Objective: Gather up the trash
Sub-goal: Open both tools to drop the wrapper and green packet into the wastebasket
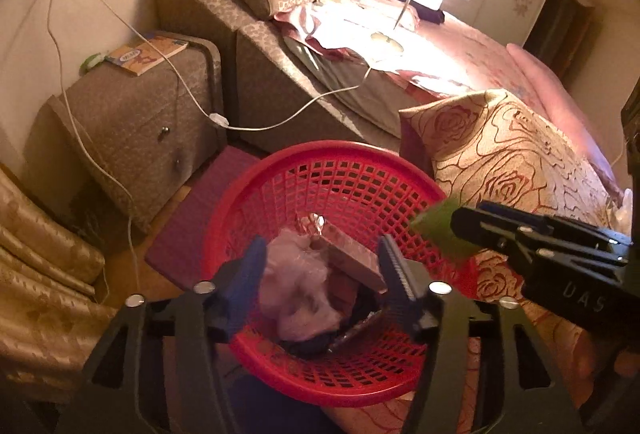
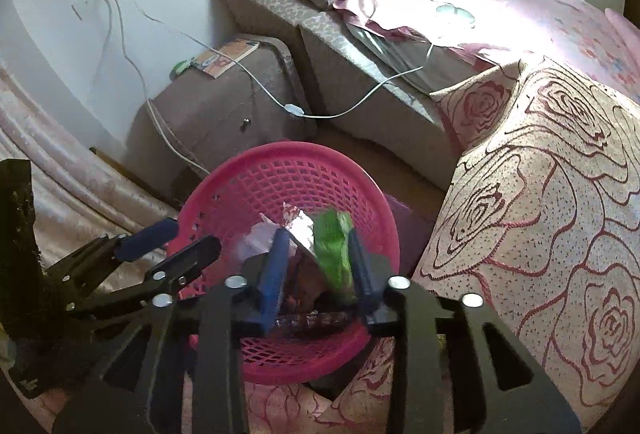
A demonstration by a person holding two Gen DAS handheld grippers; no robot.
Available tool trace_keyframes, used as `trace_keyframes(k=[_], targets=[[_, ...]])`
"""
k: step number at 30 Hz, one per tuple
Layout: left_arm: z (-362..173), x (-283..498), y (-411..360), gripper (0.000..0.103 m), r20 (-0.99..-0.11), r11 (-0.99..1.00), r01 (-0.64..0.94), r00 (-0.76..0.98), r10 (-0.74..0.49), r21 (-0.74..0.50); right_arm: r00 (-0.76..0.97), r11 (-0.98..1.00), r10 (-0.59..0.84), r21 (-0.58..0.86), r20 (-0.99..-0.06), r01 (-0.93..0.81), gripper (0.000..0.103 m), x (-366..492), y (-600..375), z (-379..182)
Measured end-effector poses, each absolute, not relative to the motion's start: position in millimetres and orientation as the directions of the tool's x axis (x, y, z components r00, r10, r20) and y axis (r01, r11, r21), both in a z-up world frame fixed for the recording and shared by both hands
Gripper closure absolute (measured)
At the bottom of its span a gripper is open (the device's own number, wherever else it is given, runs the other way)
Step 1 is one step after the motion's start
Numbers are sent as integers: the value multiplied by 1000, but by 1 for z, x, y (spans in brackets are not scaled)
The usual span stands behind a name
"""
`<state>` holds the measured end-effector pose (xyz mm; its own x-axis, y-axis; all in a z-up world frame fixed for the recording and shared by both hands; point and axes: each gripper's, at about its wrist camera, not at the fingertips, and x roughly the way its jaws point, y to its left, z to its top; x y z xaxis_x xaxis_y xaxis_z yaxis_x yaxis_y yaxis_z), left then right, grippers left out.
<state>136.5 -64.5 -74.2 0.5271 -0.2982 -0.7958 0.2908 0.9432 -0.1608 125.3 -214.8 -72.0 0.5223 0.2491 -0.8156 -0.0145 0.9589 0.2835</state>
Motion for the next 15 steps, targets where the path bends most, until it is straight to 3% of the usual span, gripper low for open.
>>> trace_keyframes(k=[10, 15], targets=[[-65, 132, -59, 34, -784, 946, 272, 543, -301, -174, 544, 959, 234, 283, -806, 8, 68, 109, -227, -69], [-55, 123, -59, 33, -769, 943, 280, 557, -312, -180, 570, 961, 206, 276, -795, 37, 58, 90, -237, -63]])
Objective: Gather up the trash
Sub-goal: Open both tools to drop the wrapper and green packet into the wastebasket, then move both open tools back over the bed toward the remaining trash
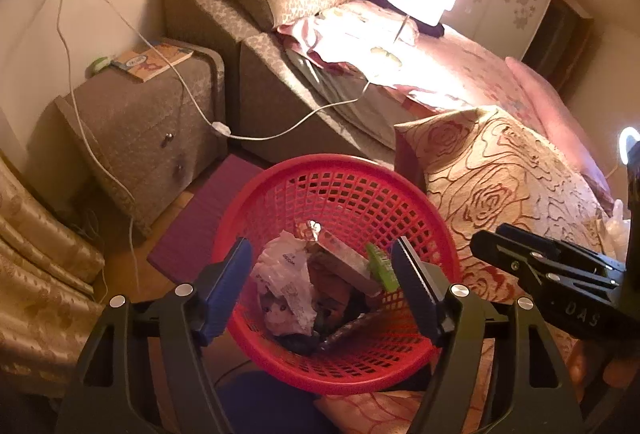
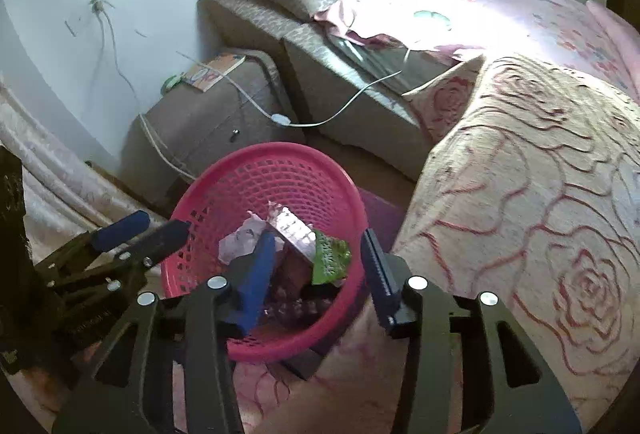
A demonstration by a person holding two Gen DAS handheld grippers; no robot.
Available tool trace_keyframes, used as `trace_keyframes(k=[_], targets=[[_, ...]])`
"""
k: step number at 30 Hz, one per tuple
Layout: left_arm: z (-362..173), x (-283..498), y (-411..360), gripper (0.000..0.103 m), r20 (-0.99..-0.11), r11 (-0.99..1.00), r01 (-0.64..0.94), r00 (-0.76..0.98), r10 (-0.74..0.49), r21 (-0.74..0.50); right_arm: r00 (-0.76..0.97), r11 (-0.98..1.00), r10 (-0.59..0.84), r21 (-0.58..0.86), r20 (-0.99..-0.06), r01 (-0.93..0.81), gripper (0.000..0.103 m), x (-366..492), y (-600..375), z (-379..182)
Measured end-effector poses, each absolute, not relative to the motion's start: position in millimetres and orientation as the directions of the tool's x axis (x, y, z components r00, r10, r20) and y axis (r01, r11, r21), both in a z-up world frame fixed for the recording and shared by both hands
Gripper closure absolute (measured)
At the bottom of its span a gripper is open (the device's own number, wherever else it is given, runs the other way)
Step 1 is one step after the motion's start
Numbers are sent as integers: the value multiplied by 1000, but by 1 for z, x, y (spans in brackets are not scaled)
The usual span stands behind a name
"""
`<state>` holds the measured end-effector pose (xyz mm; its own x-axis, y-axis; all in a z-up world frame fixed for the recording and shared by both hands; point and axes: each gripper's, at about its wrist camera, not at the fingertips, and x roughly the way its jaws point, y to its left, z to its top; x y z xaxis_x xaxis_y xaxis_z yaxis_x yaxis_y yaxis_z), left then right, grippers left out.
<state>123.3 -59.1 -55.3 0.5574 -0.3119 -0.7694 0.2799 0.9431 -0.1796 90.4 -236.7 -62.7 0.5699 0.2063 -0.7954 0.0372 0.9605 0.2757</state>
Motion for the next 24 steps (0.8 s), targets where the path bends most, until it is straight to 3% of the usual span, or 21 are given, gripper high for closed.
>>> trace_keyframes(k=[16, 18, 24], targets=[[-27, 79, -110, 33, -722, 888, 414, 551, -419, -200, 687, 969, 15, 180, -726, 170, 49, -7, -312, -19], [-24, 72, -119, 33, -717, 878, 434, 546, -434, -201, 697, 962, -53, 152, -715, 229, 39, -23, -334, -14], [-21, 55, -146, 33, -713, 851, 490, 527, -462, -189, 662, 893, -307, 33, -683, 448, 33, -69, -415, -5]])
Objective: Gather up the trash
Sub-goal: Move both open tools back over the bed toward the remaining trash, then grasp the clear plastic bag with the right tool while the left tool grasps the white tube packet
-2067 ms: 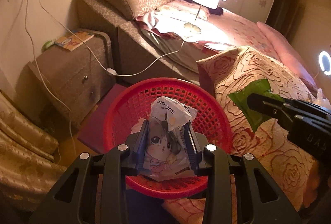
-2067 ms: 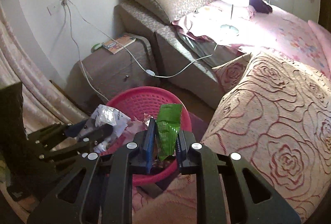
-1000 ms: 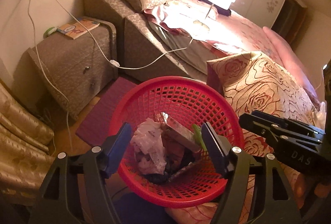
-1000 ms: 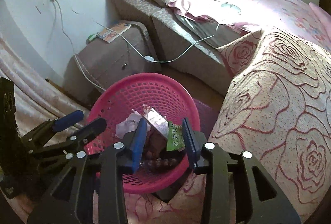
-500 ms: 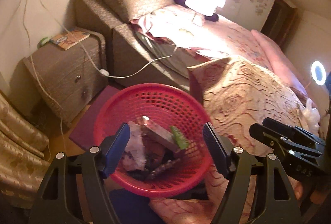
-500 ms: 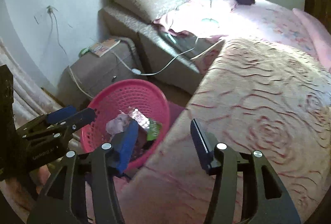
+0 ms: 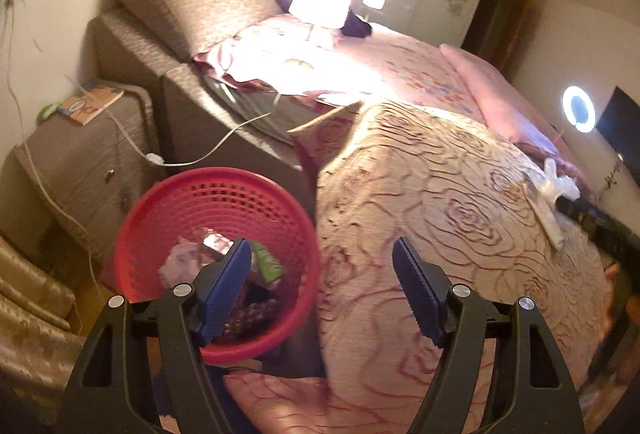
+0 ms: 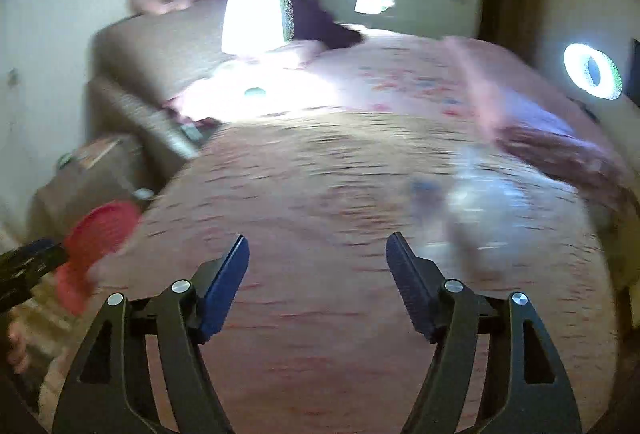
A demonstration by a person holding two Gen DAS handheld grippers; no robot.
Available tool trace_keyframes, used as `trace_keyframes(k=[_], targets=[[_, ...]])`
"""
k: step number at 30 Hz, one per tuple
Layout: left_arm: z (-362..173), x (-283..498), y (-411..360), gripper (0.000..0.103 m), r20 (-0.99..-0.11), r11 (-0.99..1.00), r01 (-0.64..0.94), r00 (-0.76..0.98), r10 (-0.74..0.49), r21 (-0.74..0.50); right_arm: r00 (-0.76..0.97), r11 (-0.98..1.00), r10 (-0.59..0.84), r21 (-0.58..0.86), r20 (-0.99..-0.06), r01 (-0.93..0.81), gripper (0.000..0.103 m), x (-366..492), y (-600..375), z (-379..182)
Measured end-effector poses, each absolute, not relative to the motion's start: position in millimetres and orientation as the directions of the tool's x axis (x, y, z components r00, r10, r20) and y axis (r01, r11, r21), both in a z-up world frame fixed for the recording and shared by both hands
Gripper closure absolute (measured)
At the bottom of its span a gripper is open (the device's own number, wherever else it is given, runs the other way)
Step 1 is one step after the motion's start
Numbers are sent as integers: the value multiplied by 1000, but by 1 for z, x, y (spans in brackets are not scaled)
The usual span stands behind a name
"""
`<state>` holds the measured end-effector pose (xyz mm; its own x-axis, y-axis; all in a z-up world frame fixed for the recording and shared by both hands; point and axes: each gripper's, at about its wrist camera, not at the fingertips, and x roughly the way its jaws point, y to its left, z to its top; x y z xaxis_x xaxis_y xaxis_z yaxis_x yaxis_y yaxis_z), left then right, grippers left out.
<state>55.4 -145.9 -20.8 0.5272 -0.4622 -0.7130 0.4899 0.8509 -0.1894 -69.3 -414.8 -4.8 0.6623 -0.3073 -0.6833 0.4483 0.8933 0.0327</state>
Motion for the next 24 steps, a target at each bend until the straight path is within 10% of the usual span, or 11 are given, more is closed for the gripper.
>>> trace_keyframes(k=[13, 24], targets=[[-25, 31, -194, 32, -732, 805, 578, 490, -472, -132, 543, 741, -424, 67, -725, 668, 27, -97, -546, -36], [-30, 21, -211, 32, -745, 788, 607, 478, -466, -103, 567, 794, -311, 120, -763, 596, 74, -74, -550, -50]])
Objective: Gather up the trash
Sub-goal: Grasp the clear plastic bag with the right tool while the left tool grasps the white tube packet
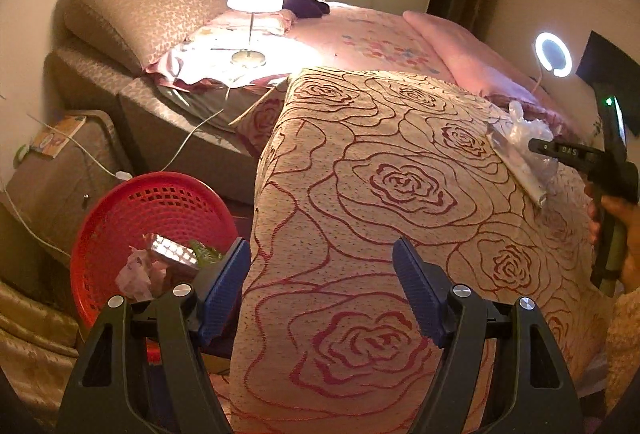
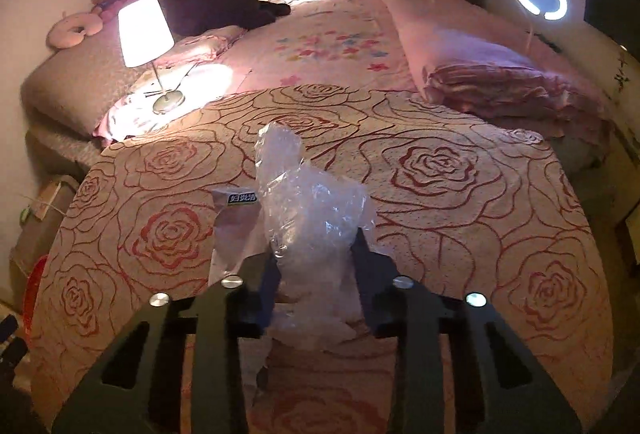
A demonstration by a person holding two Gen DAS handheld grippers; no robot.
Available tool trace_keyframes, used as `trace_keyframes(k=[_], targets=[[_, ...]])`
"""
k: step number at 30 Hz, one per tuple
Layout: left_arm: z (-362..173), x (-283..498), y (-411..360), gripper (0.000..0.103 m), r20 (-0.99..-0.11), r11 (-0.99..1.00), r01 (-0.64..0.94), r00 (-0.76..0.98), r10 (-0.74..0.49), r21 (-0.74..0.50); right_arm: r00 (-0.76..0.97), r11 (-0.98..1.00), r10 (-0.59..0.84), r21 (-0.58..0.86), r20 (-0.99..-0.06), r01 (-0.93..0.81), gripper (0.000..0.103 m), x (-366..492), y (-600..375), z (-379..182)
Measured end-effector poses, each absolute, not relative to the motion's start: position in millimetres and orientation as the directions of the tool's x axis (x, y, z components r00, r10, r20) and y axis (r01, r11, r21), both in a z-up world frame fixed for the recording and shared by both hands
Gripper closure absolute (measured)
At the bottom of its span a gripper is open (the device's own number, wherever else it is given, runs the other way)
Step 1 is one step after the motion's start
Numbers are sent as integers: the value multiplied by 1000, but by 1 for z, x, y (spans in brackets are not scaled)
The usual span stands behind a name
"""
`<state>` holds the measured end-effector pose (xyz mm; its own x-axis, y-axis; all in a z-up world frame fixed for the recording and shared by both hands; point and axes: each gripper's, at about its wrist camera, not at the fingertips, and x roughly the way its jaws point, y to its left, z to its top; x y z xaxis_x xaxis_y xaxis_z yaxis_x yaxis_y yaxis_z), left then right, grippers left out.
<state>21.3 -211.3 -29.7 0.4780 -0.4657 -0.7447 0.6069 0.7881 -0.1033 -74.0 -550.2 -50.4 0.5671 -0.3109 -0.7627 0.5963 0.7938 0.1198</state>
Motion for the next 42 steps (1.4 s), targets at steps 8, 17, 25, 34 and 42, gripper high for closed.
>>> trace_keyframes(k=[8, 17, 25, 34, 42], targets=[[-28, 17, -214, 32, -742, 777, 620, 470, -478, -108, 612, 833, -217, 182, -760, 522, 77, -80, -515, -48], [-26, 10, -213, 32, -737, 762, 639, 464, -490, -104, 653, 887, -91, 237, -752, 397, 77, -75, -440, -44], [-25, 7, -212, 32, -736, 752, 652, 462, -495, -96, 667, 925, 2, 254, -745, 281, 77, -67, -381, -39], [-34, 3, -241, 32, -757, 698, 710, 405, -512, -92, 662, 896, -60, 251, -747, 365, 77, -82, -403, -36], [-44, 5, -280, 35, -783, 653, 752, 351, -513, -91, 661, 873, -103, 251, -744, 418, 77, -102, -422, -41]])
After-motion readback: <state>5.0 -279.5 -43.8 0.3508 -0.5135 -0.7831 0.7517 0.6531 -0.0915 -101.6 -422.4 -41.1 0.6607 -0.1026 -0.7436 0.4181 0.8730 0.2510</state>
